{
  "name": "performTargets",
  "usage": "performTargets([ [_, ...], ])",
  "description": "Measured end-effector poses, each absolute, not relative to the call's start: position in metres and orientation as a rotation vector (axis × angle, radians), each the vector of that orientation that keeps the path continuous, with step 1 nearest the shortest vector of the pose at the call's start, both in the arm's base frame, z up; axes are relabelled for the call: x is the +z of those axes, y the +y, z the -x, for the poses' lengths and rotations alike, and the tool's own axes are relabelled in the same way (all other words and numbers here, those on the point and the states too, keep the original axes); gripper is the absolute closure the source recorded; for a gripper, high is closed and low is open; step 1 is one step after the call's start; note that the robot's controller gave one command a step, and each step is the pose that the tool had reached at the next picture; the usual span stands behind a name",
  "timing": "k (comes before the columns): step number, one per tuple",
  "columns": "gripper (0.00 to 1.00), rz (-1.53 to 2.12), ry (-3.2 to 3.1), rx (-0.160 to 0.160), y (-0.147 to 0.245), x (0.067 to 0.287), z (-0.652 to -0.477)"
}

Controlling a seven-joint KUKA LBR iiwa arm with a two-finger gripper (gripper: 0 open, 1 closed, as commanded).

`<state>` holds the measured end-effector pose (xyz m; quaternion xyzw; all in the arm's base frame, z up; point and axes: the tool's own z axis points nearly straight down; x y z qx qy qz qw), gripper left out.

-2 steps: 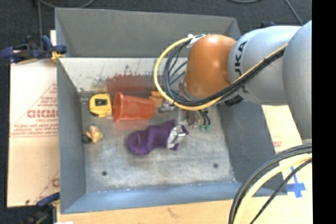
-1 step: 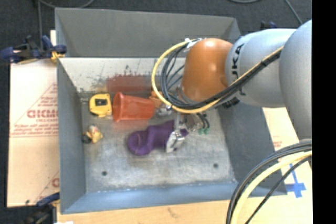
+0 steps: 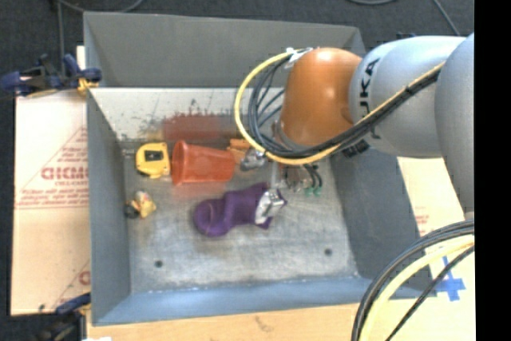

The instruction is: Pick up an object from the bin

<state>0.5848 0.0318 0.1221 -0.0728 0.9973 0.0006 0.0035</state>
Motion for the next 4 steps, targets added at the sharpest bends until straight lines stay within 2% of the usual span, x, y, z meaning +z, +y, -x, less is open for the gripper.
performTargets([
  [1, 0.00, 0.406, 3.104, 0.000, 0.0323, 0.0763, -0.5876],
  [2, 1.00, 0.406, 3.111, 0.001, 0.0323, 0.0837, -0.5846],
  [4, 1.00, 0.405, 3.111, 0.002, 0.0323, 0.0842, -0.5847],
])
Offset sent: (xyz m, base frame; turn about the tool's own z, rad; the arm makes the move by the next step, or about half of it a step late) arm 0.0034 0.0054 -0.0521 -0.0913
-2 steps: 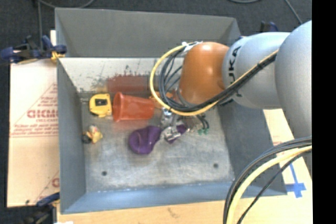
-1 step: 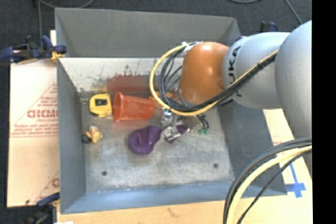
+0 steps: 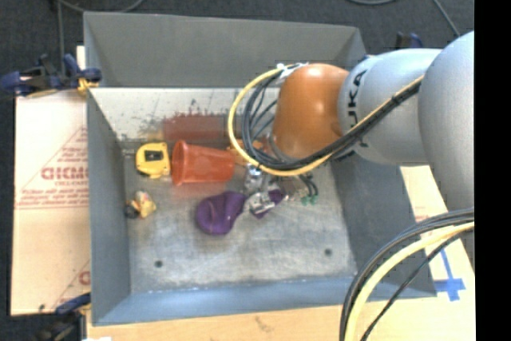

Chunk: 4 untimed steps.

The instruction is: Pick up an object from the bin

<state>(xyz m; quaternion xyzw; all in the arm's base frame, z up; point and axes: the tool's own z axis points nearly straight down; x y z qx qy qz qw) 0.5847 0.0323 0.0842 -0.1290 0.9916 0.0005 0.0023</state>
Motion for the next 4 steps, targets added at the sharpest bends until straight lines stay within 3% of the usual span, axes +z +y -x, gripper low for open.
performTargets([
  [4, 1.00, 0.402, 3.116, 0.000, 0.032, 0.113, -0.584],
])
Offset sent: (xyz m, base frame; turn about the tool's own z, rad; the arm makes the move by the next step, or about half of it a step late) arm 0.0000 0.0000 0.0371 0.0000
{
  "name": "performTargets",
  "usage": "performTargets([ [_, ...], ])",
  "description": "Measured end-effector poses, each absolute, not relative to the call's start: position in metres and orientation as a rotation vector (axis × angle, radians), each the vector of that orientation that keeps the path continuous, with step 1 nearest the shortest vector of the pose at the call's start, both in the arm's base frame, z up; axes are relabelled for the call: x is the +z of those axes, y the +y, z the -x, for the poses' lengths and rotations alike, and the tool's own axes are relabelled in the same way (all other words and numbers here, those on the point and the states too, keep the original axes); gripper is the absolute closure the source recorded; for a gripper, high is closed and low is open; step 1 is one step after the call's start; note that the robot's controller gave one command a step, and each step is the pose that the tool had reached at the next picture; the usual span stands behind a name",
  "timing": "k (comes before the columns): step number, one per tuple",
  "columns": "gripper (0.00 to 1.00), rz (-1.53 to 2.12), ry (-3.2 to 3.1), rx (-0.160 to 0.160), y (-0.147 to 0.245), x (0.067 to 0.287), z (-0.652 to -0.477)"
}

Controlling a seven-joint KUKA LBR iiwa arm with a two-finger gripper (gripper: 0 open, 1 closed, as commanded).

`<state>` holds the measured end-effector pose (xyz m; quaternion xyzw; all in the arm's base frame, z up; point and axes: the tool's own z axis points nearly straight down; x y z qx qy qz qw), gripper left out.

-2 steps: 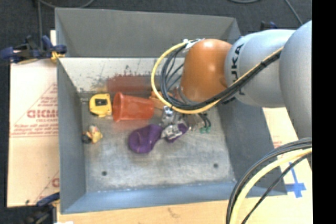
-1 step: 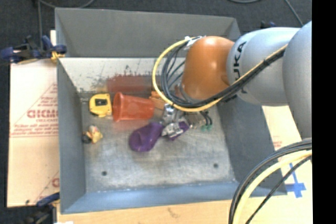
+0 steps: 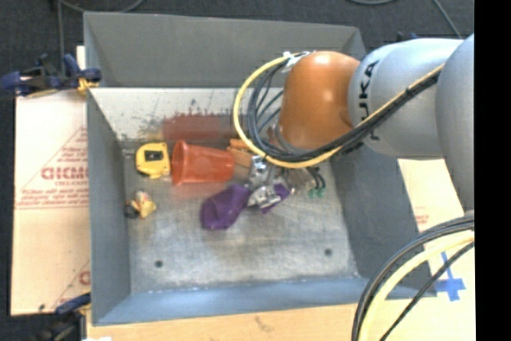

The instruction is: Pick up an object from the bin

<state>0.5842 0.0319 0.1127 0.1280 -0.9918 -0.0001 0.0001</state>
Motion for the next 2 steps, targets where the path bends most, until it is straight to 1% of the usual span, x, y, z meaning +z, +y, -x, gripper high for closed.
performTargets([
  [1, 1.00, -0.400, -3.119, 0.001, 0.0315, 0.1347, -0.5849],
  [2, 1.00, -0.399, -3.125, 0.002, 0.0313, 0.1406, -0.5865],
])
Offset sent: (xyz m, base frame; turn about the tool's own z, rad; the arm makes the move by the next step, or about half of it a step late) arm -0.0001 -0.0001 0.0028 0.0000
